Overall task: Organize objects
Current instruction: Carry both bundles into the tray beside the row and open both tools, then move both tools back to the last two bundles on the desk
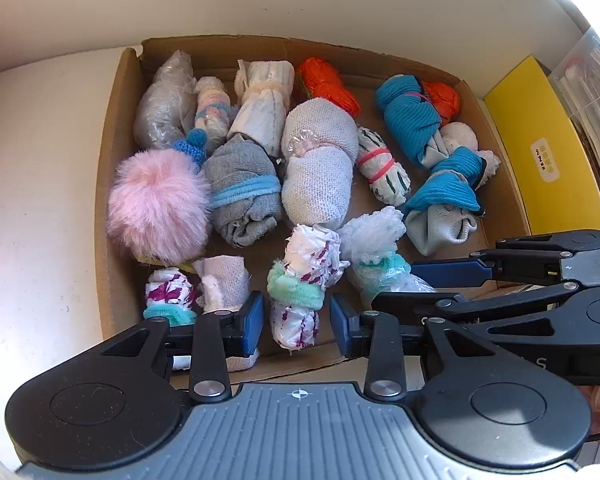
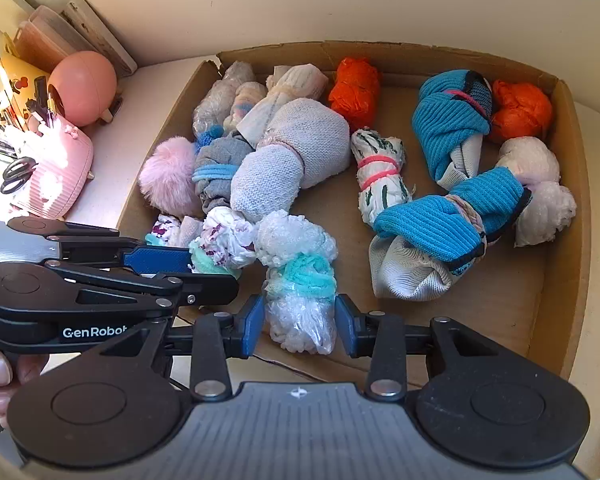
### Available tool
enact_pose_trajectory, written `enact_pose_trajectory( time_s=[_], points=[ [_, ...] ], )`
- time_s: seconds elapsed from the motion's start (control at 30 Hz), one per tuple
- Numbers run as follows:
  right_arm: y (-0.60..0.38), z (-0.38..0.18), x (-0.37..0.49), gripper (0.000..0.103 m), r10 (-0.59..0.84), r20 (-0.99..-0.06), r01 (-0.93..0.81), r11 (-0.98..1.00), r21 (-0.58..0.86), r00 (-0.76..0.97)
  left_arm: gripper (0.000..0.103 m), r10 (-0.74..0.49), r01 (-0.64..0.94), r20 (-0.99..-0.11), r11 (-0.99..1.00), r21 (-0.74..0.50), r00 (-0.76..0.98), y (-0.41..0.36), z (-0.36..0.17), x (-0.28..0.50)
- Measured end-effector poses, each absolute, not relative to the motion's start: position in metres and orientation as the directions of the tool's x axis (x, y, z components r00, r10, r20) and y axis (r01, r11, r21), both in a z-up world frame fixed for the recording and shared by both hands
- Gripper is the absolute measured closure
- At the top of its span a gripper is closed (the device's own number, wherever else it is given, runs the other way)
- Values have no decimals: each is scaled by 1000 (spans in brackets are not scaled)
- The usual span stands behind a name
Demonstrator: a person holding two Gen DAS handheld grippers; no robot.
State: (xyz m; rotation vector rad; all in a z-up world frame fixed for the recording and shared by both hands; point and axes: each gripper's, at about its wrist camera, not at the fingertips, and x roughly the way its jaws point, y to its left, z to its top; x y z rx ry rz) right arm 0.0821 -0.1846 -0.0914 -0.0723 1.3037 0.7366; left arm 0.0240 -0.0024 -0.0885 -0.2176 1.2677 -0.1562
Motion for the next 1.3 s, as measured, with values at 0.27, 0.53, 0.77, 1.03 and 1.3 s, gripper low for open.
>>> enact_pose_trajectory(
  time_s=[0.27,0.53,0.77,1.03,1.3],
  points=[
    [-196,-78,76,64,462,-880,-521,782,342,115,51,-211,10,-921,975,-220,328,-4,-75,20],
    [-207,-53,62,60,477,-856,-493,804,333,200,39,-171,58,-905,985,-161,391,-17,-50,1],
    [-237,-32,27,55,478,-839,-466,823,325,259,33,-153,130,-887,986,-106,436,-36,-28,-22],
    [-269,-30,-9,51,456,-840,-395,859,327,295,27,-151,222,-885,973,-56,440,-60,-20,-47],
    [-313,-35,-43,48,360,-864,-293,919,264,352,24,-199,334,-896,941,-61,397,-95,-27,-63]
  ],
)
